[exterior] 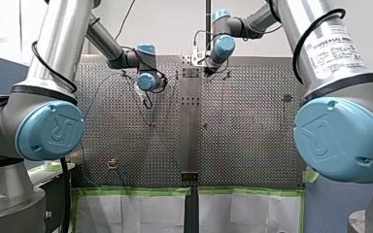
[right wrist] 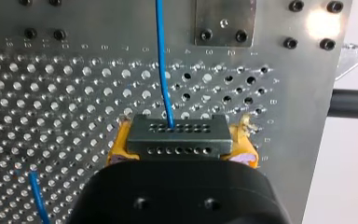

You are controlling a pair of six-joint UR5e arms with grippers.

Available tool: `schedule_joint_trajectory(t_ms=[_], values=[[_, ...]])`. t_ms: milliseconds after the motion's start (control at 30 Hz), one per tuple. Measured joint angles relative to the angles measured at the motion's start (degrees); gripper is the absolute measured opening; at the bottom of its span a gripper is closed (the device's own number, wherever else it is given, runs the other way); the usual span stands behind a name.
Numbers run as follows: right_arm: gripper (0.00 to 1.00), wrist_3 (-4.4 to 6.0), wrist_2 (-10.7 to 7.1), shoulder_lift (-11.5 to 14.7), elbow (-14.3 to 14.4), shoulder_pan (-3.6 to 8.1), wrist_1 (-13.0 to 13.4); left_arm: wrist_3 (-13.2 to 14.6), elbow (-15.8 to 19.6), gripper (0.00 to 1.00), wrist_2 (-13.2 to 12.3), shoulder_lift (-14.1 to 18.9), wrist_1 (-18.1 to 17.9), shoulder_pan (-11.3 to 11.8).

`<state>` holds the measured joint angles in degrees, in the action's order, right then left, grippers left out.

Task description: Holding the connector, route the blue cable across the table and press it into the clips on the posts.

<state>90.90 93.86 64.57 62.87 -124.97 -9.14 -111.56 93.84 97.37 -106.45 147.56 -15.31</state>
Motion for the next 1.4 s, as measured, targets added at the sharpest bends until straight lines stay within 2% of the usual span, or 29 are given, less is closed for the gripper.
schedule_joint_trajectory(t_ms=[133,167,200,267,300,333,367,400,433,767,1133,1400], values=[[0.0,0.0,-0.07,-0.1,0.0,0.24,0.0,0.0,-0.1,0.0,0.0,-0.7,0.3,0.1],[0.0,0.0,-0.09,-0.1,0.0,0.26,0.0,0.0,-0.1,0.17,0.0,-0.7,0.4,0.1],[0.0,0.0,-0.11,-0.1,0.0,0.28,0.0,0.0,-0.1,0.17,0.1,-0.7,0.6,0.0],[0.0,0.0,-0.11,-0.1,0.0,0.29,-0.1,0.2,-0.2,0.47,0.1,-0.8,1.0,0.0],[0.0,0.0,-0.1,-0.1,0.0,0.29,-0.1,0.2,-0.2,0.47,0.1,-0.8,1.3,-0.1],[0.0,0.02,-0.08,-0.1,0.0,0.29,-0.1,0.4,-0.2,0.73,0.2,-0.8,1.6,-0.1],[0.0,0.04,-0.05,-0.1,0.0,0.29,-0.2,0.5,-0.2,0.83,0.2,-0.8,2.0,-0.1],[0.0,0.09,-0.03,-0.1,0.0,0.29,-0.2,0.7,-0.2,0.83,0.2,-0.8,2.4,-0.2],[0.0,0.13,-0.01,-0.1,0.0,0.29,-0.2,0.8,-0.2,1.0,0.2,-0.8,2.8,-0.2],[0.0,0.26,0.1,-0.1,0.0,0.3,-0.3,2.6,0.5,1.0,0.3,0.3,7.5,-0.7],[0.0,0.3,2.84,-0.1,0.0,0.3,-0.6,2.5,4.1,1.0,-1.1,5.4,12.7,-1.9],[0.0,0.41,3.68,-0.1,0.0,0.31,-0.7,1.5,8.2,1.0,-2.3,9.6,11.4,-3.0]])
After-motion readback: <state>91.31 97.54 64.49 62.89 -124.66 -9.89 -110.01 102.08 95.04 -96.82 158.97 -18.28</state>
